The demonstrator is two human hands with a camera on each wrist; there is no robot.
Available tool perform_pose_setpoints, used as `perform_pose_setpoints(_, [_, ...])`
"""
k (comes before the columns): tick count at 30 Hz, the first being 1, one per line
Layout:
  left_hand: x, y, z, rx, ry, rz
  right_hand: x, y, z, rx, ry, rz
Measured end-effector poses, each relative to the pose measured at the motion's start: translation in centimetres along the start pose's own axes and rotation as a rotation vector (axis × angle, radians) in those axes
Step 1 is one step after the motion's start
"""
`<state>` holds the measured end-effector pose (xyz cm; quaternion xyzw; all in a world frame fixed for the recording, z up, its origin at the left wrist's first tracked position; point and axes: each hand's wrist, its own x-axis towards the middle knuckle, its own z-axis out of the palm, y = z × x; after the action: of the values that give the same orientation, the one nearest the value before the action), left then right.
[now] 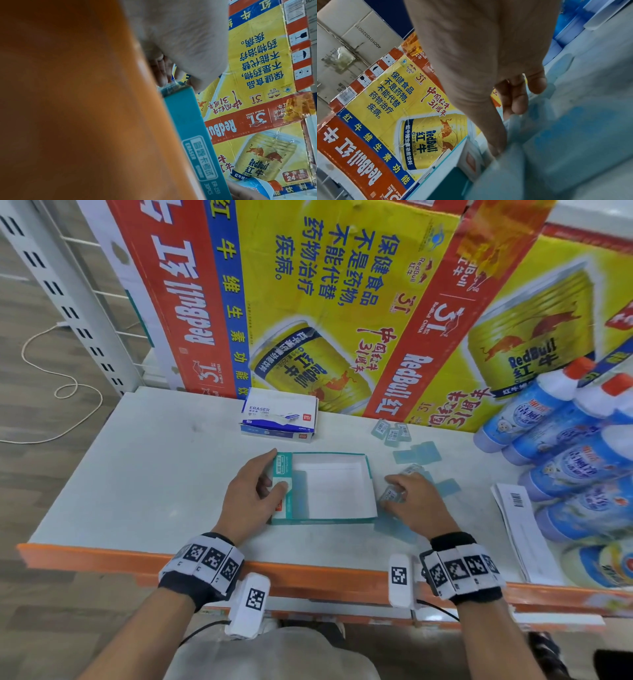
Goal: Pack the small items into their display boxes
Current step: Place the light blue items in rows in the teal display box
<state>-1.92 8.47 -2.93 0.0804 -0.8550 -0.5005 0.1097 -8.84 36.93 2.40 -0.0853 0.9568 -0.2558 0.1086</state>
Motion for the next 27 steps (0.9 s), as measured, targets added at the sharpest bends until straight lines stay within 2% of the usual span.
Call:
perform_pose_setpoints(5, [0.0,0.0,0.0,-0.005,0.002,-0.008,0.2,-0.1,-0.1,0.012,-0.015,0.026])
perform_pose_setpoints(11, [0.0,0.0,0.0,0.001,-0.006,-0.009,0.2,-1.3,-1.1,0.287,0.115,-0.036])
perform_pose_setpoints(16, [-0.1,0.1,0.0,0.002,-0.005,-0.009,0.4,-3.4,-1.6,0.386,0.178,-0.1])
perform_pose_setpoints(23, [-0.1,0.1,0.0,-0.019,0.0,-0.012,0.4,-5.9,-0.2,0.523,0.092,-0.149])
perform_pose_setpoints(27, [-0.2,0.1,0.0,-0.031,-0.001,-0.01,0.5,-7.1,1.4,0.44,0.032,-0.189])
